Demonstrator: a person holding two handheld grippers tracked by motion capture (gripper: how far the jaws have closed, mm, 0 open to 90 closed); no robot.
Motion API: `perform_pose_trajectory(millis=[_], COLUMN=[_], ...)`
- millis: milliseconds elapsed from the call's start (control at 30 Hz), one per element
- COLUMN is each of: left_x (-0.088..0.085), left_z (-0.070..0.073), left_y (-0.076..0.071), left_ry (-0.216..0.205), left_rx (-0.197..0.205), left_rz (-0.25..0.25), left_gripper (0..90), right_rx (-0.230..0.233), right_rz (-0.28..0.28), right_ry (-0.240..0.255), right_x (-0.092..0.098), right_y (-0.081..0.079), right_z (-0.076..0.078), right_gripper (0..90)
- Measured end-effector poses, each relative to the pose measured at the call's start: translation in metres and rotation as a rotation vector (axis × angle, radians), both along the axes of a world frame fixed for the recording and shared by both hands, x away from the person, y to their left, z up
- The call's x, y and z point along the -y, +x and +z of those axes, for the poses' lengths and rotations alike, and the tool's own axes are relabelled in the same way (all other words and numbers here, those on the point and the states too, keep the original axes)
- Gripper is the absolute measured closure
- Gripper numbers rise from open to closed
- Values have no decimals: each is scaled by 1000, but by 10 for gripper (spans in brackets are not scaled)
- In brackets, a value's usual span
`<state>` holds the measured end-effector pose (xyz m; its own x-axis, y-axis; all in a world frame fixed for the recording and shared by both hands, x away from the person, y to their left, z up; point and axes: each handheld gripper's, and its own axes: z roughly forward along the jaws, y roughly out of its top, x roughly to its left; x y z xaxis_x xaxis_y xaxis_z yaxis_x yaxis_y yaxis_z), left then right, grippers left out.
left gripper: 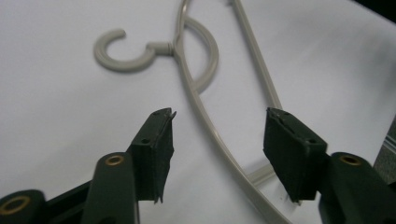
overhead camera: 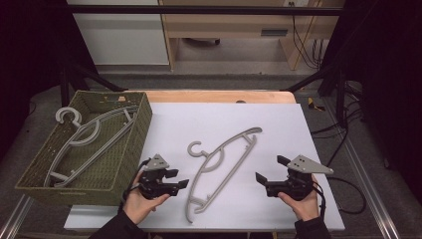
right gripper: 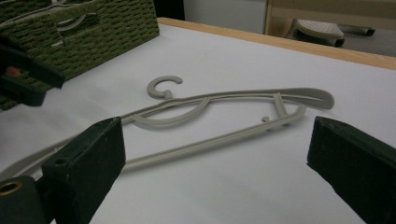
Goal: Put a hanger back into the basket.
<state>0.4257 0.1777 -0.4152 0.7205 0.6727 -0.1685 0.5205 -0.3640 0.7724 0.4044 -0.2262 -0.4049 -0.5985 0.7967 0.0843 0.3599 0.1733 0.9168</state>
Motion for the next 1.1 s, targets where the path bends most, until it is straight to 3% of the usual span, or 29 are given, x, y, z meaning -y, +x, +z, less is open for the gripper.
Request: perform_pose_trajectory(millis=[67, 200, 433, 600, 900, 1100], left_x=[-12, -23, -34, -45, -59, -65], left_z=[8, 20, 33, 40, 42, 44], left_y=[-1, -2, -3, -2, 3, 3], left_ry=[-20, -54, -50, -67, -67, -71], left_rx=[59, 98, 174, 202, 210, 215], left_rz=[-4, -8, 8, 32, 64, 83], left_gripper=[371, 285, 126, 91, 78, 79], right_rx=[-3, -22, -74, -111, -169, -198], right_rz=[5, 19, 41, 89, 126, 160], right_ry=[-1, -8, -22, -62, -106, -128], right_x=[-6, -20, -59, -92, -148, -170], right_y=[0, 3, 6, 10, 14, 14], right_z=[0, -2, -11, -20, -38, -47], right_gripper=[45, 45, 53, 65, 68, 133])
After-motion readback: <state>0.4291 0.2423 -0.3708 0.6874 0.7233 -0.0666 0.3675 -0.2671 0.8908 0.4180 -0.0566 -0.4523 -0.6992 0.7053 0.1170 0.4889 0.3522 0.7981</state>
